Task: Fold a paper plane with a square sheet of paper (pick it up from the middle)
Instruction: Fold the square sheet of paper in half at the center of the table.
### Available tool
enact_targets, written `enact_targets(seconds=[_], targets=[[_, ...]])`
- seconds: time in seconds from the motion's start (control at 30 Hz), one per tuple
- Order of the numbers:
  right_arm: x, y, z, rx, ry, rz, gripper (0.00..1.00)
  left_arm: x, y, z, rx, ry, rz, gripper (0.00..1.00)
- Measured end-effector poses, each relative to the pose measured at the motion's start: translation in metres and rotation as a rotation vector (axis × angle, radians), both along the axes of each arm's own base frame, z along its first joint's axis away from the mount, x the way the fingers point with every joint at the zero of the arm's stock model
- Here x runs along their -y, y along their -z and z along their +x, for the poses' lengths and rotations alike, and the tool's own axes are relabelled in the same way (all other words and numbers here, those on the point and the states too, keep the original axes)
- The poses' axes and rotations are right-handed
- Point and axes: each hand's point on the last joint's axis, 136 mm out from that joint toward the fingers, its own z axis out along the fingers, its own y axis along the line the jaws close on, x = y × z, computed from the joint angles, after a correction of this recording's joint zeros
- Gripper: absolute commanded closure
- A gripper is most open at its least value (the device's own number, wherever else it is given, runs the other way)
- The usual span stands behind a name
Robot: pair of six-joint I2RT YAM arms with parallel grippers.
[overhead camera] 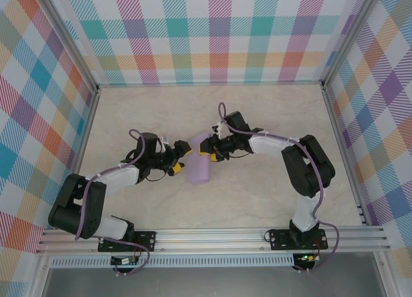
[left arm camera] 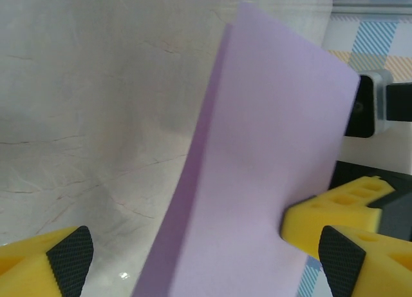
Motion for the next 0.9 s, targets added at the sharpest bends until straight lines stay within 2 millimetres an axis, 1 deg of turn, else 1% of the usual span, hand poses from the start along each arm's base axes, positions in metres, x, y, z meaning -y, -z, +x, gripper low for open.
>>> enact_targets(seconds=[0.1, 0.17, 0.23, 0.3, 0.43, 0.5, 0.6, 0.73, 0.9], targets=[[0.01, 0.021, -0.002, -0.009, 0.002, -0.087, 0.56, -0.001, 0.008, 0.0, -0.012, 0.001, 0.018, 0.16], [0.015, 0.031, -0.003, -0.014, 0.002, -0.133, 0.55, -0.001, 0.013, 0.0, -0.015, 0.003, 0.03, 0.19], [0.02, 0.04, -0.003, -0.013, 0.005, -0.179, 0.49, -0.001, 0.017, 0.0, -0.02, 0.006, 0.039, 0.23], [0.026, 0.047, -0.002, -0.01, 0.012, -0.22, 0.45, 0.0, 0.02, -0.001, -0.021, 0.012, 0.048, 0.27], [0.037, 0.056, -0.001, 0.008, 0.022, -0.3, 0.35, 0.007, 0.026, -0.004, -0.028, 0.035, 0.06, 0.35], [0.043, 0.059, 0.0, 0.019, 0.025, -0.338, 0.31, 0.011, 0.026, -0.005, -0.03, 0.048, 0.062, 0.38], [0.047, 0.058, 0.002, 0.039, 0.025, -0.369, 0.25, 0.02, 0.025, -0.006, -0.023, 0.071, 0.062, 0.4], [0.056, 0.056, 0.001, 0.054, 0.038, -0.427, 0.25, 0.031, 0.023, -0.007, -0.015, 0.098, 0.064, 0.43], [0.071, 0.048, 0.0, 0.078, 0.077, -0.486, 0.28, 0.04, 0.027, -0.008, -0.005, 0.112, 0.077, 0.44]])
